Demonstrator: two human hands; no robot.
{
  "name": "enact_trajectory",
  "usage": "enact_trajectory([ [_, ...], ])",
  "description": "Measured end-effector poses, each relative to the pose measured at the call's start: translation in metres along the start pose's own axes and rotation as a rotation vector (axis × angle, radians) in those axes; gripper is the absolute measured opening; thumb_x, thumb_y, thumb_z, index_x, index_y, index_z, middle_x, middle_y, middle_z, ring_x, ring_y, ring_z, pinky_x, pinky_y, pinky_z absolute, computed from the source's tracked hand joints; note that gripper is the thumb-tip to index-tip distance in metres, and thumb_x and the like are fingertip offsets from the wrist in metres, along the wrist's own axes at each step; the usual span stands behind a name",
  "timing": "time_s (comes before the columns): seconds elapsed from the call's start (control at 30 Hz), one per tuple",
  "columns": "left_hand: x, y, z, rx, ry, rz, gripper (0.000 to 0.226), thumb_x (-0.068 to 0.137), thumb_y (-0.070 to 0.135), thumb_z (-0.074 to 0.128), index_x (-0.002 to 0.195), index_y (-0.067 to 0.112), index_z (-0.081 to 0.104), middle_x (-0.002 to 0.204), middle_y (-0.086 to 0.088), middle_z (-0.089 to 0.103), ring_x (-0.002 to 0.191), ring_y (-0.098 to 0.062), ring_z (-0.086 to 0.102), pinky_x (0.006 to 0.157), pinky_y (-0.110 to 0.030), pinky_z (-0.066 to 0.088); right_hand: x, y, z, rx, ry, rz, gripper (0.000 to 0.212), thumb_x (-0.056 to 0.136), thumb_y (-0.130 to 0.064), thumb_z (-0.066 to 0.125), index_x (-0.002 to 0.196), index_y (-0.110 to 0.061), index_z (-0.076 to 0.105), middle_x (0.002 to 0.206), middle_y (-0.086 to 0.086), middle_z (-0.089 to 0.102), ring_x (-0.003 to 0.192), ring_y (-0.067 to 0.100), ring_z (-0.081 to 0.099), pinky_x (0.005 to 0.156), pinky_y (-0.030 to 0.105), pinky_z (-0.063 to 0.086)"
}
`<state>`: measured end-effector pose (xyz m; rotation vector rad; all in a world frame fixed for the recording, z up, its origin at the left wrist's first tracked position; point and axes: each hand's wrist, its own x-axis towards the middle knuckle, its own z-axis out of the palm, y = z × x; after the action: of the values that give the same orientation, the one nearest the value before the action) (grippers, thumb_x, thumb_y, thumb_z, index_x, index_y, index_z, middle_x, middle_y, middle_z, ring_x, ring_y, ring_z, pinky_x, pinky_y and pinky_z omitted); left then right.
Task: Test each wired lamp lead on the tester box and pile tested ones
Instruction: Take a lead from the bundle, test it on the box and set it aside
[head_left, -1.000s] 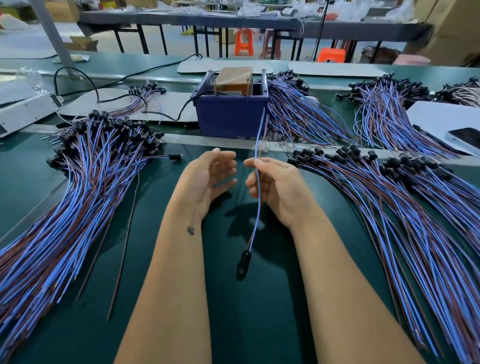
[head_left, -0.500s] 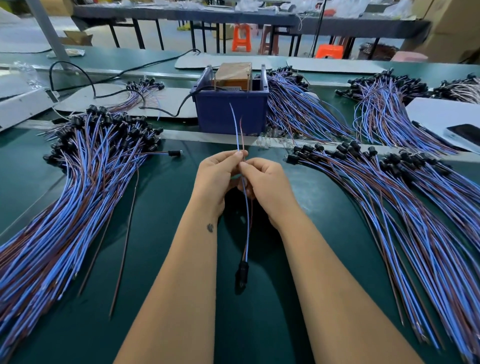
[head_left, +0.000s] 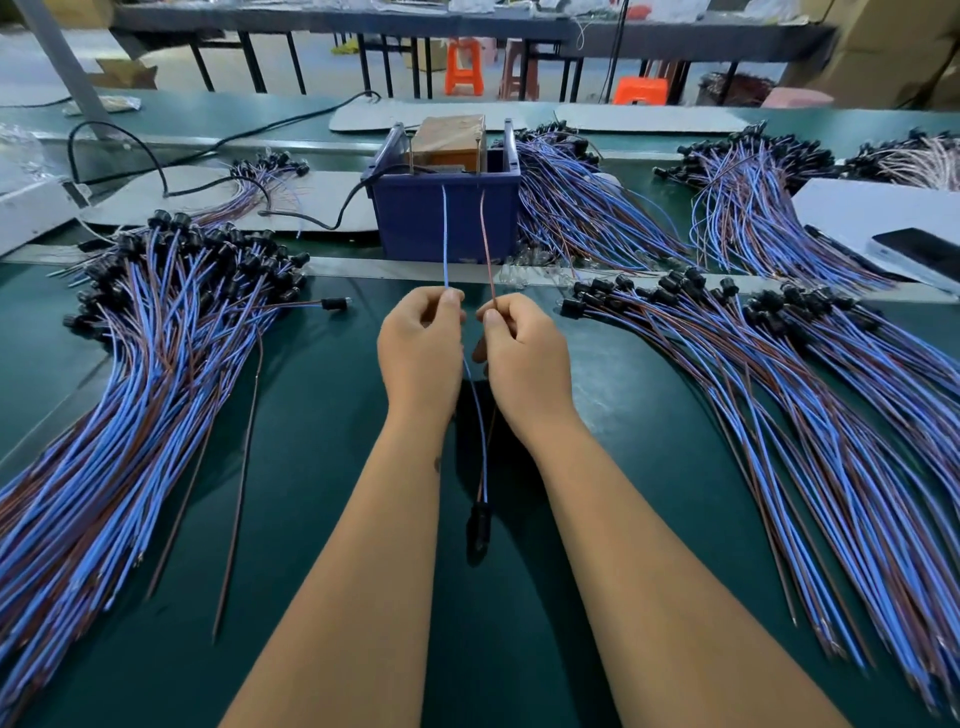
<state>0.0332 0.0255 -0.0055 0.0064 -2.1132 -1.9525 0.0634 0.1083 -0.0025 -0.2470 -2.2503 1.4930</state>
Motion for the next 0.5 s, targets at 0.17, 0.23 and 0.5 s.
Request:
enact_trajectory([
  [0.17, 0.0003, 0.0022, -0.0022, -0.031, 0.0, 0.023, 0.021, 0.099, 0.022, 0.054, 0.084, 0.032, 0.066, 0.059, 0.013, 0.061, 0.062, -0.003, 0.057, 0.068, -0.025, 0.048, 0.0015, -0.0009, -0.0012, 0.038, 0.03, 0.005, 0.016, 0.098, -0.019, 0.046, 0.088, -0.022, 0.058, 0.07, -0.001, 0.062, 0.073, 0.023, 0.06, 0.074, 0.049, 0.053],
  [0.23, -0.0004, 0.0041, -0.0022, -0.023, 0.013, 0.057, 0.021, 0.098, 0.023, 0.053, 0.085, 0.032, 0.067, 0.059, 0.013, 0.06, 0.062, -0.002, 0.057, 0.066, -0.024, 0.048, 0.0006, -0.0018, -0.002, 0.052, 0.025, 0.005, 0.016, 0.097, -0.019, 0.047, 0.086, -0.024, 0.058, 0.067, -0.003, 0.061, 0.07, 0.021, 0.06, 0.072, 0.048, 0.053],
  [0.5, -0.0044, 0.009, -0.0039, -0.051, 0.077, 0.091, 0.022, 0.093, 0.023, 0.055, 0.079, 0.032, 0.068, 0.055, 0.016, 0.057, 0.058, -0.002, 0.055, 0.061, -0.02, 0.046, -0.0025, -0.0031, -0.0034, 0.119, -0.004, -0.01, 0.019, 0.095, -0.017, 0.05, 0.081, -0.023, 0.061, 0.062, 0.001, 0.062, 0.061, 0.014, 0.057, 0.068, 0.047, 0.052],
])
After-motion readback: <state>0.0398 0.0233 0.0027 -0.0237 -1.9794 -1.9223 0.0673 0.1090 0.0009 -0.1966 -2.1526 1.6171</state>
